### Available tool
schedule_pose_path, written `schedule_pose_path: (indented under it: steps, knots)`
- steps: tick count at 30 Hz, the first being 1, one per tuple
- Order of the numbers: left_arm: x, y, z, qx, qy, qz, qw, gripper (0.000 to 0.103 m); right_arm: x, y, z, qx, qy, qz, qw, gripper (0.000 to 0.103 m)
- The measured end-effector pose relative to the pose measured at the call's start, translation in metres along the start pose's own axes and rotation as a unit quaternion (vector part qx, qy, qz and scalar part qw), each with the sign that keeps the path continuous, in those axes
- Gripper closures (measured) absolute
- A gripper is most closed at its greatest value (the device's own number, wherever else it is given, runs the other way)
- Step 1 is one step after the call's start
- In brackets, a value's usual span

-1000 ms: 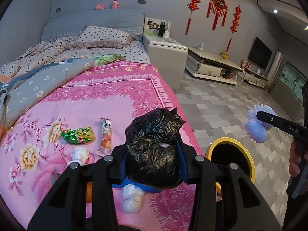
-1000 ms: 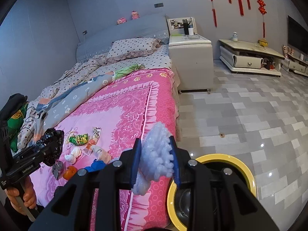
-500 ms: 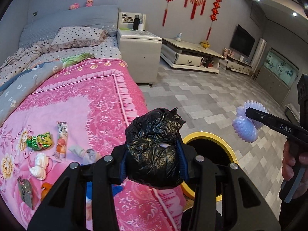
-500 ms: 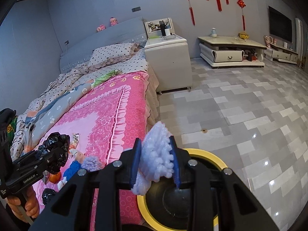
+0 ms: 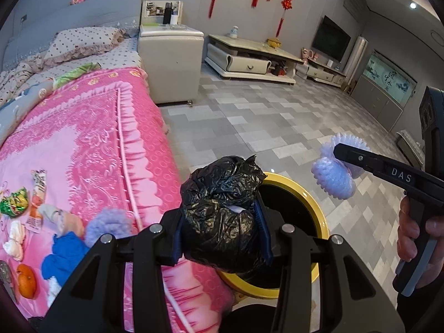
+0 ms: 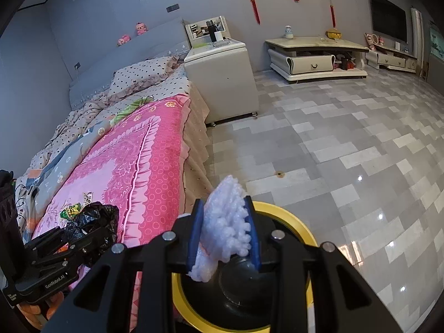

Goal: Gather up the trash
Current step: 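Carry the black bag and white duster head over the yellow-rimmed bin, then open both tools to drop the bag and duster head into the bin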

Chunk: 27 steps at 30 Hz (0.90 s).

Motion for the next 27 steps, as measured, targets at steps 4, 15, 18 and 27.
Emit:
schedule_pose_path:
  steps: [4, 15, 18, 27]
  knots:
    - [-0.009, -0.017, -0.002, 0.011, -0.005, -0.007, 0.9999, 0.063, -0.013, -0.008, -0.002, 0.005, -0.010, -0.003, 1.000, 0.075]
    - [-0.024, -0.059, -0.003, 0.042, -0.010, -0.012, 0.9990, 0.063, -0.040, -0.038, -0.007, 0.039, -0.043, 0.003, 0.998, 0.074]
    - [-0.029, -0.064, -0.004, 0.045, -0.011, -0.020, 0.9987, 0.062, -0.046, -0.040, -0.009, 0.044, -0.049, 0.001, 0.998, 0.074]
    - [-0.033, -0.061, -0.009, 0.043, -0.010, -0.038, 0.9983, 0.054, -0.055, -0.031, -0.017, 0.043, -0.059, -0.013, 0.997, 0.068]
Point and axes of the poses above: each gripper's, at about its wrist camera, not at the fingertips, and y roughly against the way its jaws point, x to its left, z to its top, the point moved 1 cm from there along -y, roughly the way its jaws point, and after that the axes turned 10 degrees about x, right-handed, at the moved point
